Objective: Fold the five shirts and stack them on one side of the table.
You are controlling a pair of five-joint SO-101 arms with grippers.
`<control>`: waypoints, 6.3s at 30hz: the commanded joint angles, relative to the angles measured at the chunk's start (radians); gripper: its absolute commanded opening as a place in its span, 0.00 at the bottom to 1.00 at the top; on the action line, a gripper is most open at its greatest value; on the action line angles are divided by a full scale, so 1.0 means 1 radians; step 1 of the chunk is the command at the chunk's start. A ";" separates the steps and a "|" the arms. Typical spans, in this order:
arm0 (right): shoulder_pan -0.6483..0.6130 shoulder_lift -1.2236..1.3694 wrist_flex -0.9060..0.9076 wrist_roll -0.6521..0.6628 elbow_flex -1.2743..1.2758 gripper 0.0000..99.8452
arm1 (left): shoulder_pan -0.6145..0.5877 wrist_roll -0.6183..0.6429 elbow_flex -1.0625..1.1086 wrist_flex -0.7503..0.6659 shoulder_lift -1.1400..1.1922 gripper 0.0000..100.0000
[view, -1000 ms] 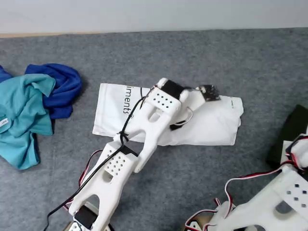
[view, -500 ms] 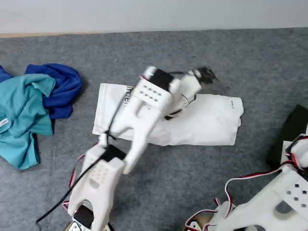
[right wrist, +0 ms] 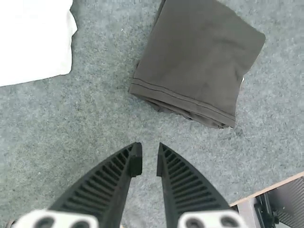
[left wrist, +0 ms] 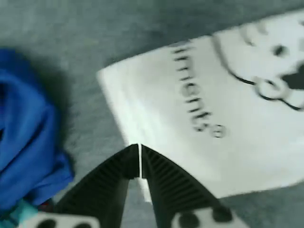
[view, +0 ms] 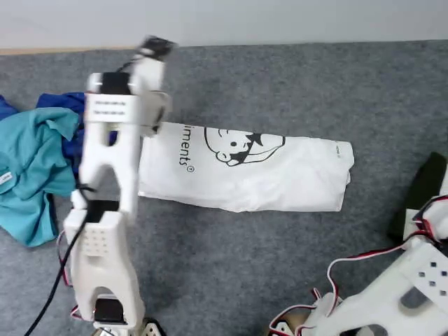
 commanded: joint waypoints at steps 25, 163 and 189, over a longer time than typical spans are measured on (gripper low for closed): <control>0.007 -0.027 0.039 0.011 -0.002 0.06 | -0.075 -0.005 -0.082 -0.044 0.293 0.24; 0.002 -0.081 0.035 0.057 0.069 0.06 | 0.562 0.052 -0.564 0.095 0.074 0.18; -0.868 0.418 -0.337 -0.250 0.061 0.01 | -0.020 0.051 0.091 0.095 -0.542 0.00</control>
